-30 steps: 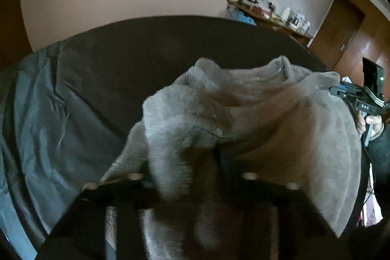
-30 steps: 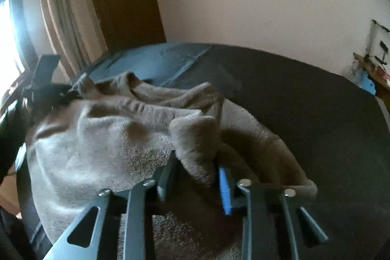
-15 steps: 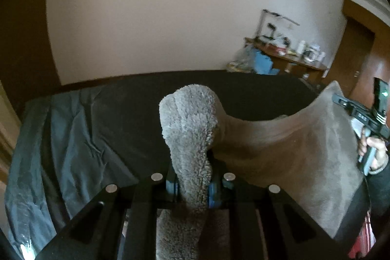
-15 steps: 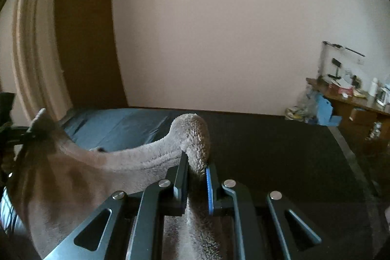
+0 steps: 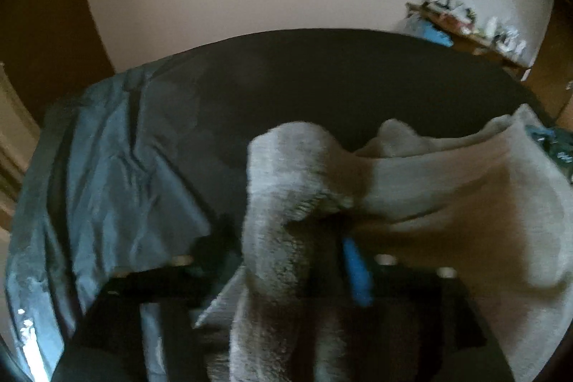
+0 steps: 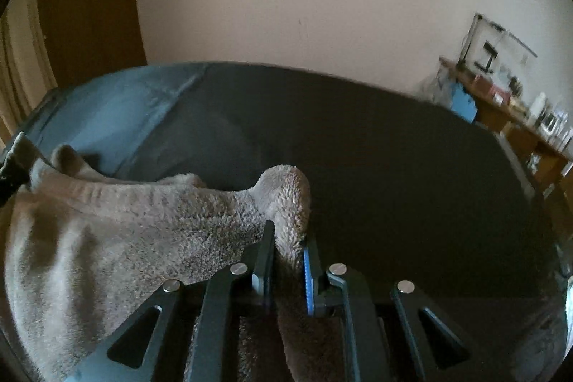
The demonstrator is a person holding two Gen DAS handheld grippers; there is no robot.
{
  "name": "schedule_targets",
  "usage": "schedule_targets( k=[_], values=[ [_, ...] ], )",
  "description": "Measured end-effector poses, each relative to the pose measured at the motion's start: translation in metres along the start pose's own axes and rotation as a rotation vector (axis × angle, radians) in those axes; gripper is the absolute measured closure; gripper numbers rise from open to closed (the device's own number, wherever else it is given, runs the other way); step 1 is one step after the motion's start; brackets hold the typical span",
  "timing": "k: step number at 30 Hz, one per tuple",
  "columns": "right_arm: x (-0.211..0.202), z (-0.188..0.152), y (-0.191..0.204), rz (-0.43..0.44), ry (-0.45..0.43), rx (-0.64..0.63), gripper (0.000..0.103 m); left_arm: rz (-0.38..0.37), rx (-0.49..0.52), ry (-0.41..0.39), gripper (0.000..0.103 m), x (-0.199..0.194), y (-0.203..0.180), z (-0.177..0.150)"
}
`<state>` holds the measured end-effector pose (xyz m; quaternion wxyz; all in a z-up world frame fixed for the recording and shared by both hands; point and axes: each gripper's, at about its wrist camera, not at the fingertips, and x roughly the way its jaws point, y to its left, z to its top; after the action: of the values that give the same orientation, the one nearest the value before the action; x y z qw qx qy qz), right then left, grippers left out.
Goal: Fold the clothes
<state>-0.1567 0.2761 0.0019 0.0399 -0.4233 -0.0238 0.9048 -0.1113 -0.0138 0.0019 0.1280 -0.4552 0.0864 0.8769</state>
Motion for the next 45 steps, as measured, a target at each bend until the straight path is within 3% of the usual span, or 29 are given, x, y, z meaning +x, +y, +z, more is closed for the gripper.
schedule_targets(
  k=[3, 5, 6, 7, 10, 14, 21, 25, 28, 31, 33, 36, 45],
  values=[
    [-0.002, -0.001, -0.002, -0.002, 0.012, -0.003, 0.079, -0.007, -0.031, 0.003, 0.023, -0.002, 0.008, 0.002],
    [-0.006, 0.002, -0.006, -0.023, 0.012, -0.012, 0.064, -0.003, -0.046, -0.002, 0.022, -0.008, 0.015, 0.001],
    [-0.011, 0.000, -0.006, -0.029, 0.003, -0.016, 0.041, 0.005, -0.047, -0.009, 0.021, -0.013, 0.019, 0.000],
    [-0.020, -0.001, -0.004, -0.030, -0.018, -0.017, 0.027, 0.018, -0.043, -0.019, 0.021, -0.020, 0.023, -0.003],
    [-0.054, -0.005, 0.000, -0.026, -0.087, -0.013, 0.026, 0.061, -0.030, -0.050, 0.021, -0.042, 0.033, -0.011],
    [-0.084, -0.014, 0.006, 0.021, -0.116, -0.001, 0.026, 0.132, -0.023, -0.082, 0.021, -0.065, 0.045, -0.020],
    [-0.102, -0.038, 0.036, 0.081, -0.093, -0.063, 0.026, 0.014, -0.048, -0.099, 0.021, -0.088, 0.061, -0.039],
    [-0.101, -0.045, 0.051, 0.108, -0.061, -0.105, 0.026, -0.056, -0.004, -0.082, 0.021, -0.079, 0.033, -0.046],
    [-0.095, -0.052, 0.065, 0.114, -0.025, -0.147, 0.026, -0.043, 0.047, -0.041, 0.020, -0.054, 0.007, -0.051],
    [-0.074, -0.056, 0.071, 0.119, 0.053, -0.168, 0.025, 0.004, 0.043, 0.004, 0.018, -0.027, 0.007, -0.053],
    [-0.060, -0.059, 0.069, 0.120, 0.079, -0.160, 0.019, -0.007, 0.011, -0.009, 0.009, -0.021, 0.015, -0.057],
    [-0.050, -0.060, 0.059, 0.142, 0.091, -0.106, 0.011, -0.036, -0.023, -0.019, 0.008, -0.018, 0.025, -0.058],
    [-0.060, -0.048, 0.052, 0.173, 0.081, -0.086, 0.010, -0.061, -0.074, -0.055, 0.007, -0.027, 0.053, -0.042]
  ],
)
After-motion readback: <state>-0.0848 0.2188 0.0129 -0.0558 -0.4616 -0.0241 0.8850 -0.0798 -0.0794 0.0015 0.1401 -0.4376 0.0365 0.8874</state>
